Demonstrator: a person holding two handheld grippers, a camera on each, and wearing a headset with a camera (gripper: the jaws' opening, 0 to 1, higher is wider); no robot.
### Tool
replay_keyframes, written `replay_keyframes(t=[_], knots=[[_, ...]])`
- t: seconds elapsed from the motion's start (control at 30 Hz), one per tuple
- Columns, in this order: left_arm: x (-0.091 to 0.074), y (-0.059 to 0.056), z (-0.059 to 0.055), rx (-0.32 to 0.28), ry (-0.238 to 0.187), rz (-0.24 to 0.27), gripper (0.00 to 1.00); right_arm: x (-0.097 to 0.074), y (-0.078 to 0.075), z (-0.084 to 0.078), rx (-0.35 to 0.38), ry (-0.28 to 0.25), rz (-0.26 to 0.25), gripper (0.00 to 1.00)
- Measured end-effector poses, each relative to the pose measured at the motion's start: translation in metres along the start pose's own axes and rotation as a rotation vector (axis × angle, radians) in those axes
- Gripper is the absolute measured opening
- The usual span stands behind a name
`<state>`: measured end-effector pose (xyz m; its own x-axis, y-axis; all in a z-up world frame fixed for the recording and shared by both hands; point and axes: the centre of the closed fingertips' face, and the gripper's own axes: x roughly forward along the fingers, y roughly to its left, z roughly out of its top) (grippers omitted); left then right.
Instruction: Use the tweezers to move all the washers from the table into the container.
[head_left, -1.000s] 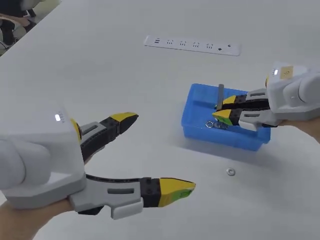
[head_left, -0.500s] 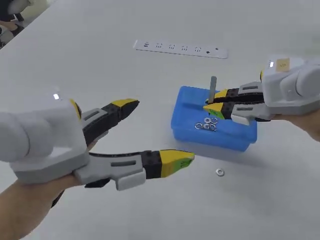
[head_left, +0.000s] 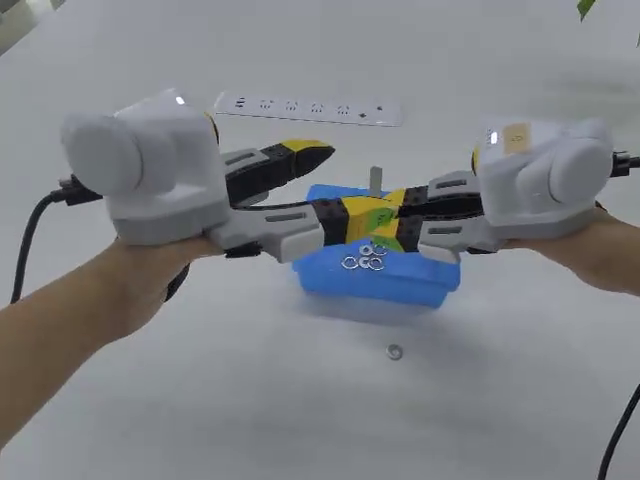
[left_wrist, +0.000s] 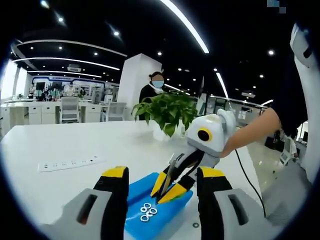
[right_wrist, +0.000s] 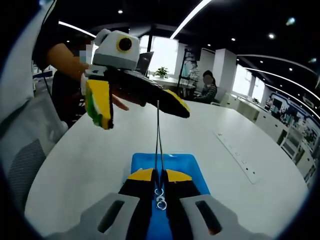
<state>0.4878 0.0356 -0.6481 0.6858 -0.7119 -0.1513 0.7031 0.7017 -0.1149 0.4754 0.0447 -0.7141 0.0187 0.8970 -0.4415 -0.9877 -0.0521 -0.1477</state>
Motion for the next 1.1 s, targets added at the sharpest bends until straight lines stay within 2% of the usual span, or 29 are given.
replay_keyframes(t=[0.03,0.13,0.2,0.37,0.5,0.67,0.73,0.77,0.9,1.1], knots=[[0.001,0.001,0.0,0.007,0.002,-0.009,0.51,-0.001,0.0,0.0,-0.001,-0.001,0.001,0.08],[0.004,-0.004,0.007,-0.046,-0.039,-0.07,0.35,-0.002,0.0,0.0,-0.002,-0.004,0.008,0.08],[0.004,-0.006,0.007,-0.003,-0.029,-0.087,0.27,-0.003,0.0,0.0,-0.001,-0.004,0.008,0.08],[0.006,-0.021,0.007,-0.011,-0.017,-0.178,0.26,-0.003,0.0,-0.001,0.003,-0.004,0.013,0.08],[0.008,-0.028,0.007,0.024,-0.001,-0.223,0.11,-0.002,0.001,0.0,0.004,-0.009,0.022,0.08],[0.009,-0.033,0.005,0.053,0.024,-0.266,0.09,-0.002,0.004,-0.001,-0.007,-0.006,0.037,0.08],[0.009,-0.031,0.002,0.157,0.051,-0.264,0.08,-0.001,0.004,-0.004,-0.009,0.001,0.038,0.08],[0.009,-0.03,0.001,0.177,0.061,-0.265,0.07,-0.001,0.004,-0.005,-0.009,0.004,0.038,0.08],[0.01,-0.026,-0.002,0.217,0.084,-0.256,0.05,0.002,0.002,-0.009,-0.037,0.035,0.014,0.1],[0.012,-0.021,-0.002,0.249,0.079,-0.236,0.05,0.001,-0.003,-0.011,-0.019,0.052,-0.017,0.13]])
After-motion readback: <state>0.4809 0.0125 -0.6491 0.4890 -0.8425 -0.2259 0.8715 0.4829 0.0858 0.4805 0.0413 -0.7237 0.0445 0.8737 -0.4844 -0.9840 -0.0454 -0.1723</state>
